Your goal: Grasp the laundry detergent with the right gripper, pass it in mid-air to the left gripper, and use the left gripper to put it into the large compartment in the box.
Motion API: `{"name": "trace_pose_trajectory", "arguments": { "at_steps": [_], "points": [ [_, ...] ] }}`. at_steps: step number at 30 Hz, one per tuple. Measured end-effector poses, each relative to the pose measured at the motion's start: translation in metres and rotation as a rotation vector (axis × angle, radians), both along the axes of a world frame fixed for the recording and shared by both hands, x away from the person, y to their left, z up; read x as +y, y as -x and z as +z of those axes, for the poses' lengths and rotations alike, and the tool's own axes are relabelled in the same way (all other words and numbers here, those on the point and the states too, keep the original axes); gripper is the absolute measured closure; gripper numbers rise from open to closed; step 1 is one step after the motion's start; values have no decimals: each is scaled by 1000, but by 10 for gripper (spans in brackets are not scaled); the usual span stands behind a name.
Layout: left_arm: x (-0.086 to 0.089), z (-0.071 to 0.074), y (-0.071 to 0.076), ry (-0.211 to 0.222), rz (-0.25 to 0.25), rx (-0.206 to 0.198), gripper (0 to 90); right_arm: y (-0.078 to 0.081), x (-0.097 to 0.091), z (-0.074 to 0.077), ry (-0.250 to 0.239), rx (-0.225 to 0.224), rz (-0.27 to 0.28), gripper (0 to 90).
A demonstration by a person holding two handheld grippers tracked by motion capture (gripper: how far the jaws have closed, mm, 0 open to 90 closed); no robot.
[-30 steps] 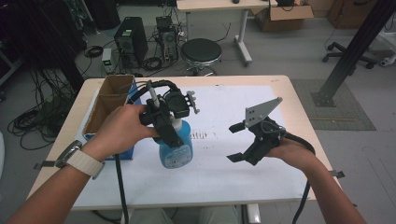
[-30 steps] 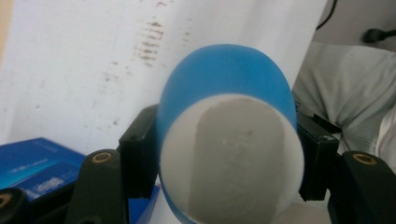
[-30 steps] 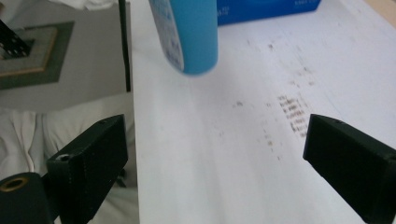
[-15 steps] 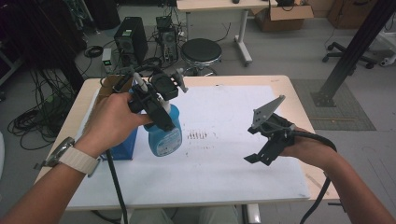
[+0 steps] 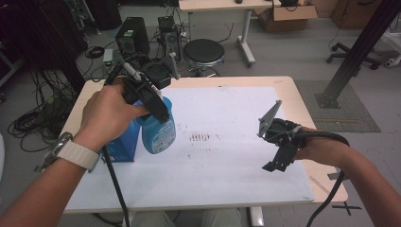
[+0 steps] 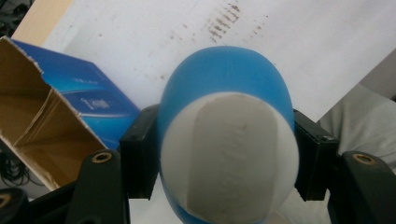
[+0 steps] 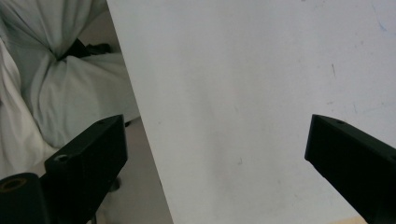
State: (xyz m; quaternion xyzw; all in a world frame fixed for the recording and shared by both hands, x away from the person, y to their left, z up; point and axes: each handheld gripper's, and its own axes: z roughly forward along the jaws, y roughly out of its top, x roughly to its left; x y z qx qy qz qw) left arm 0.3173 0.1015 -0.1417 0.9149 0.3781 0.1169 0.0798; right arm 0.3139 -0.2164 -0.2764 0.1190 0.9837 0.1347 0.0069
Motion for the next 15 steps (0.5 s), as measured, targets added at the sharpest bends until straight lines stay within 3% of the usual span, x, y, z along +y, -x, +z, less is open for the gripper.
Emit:
{"name": "trace_pose_trajectory", "arguments": {
  "at_steps": [4,10,15],
  "points": [
    [4,5,-4,3,52,5,381,-1,-4,-2,41,-7,9,57],
    [13,15,-12,5,158,32,381,0,-10,-5,63,0,1,60],
    [20,28,-18,11,252,31,381,-2,-15,-3,69,-7,-6,59]
  ]
}}
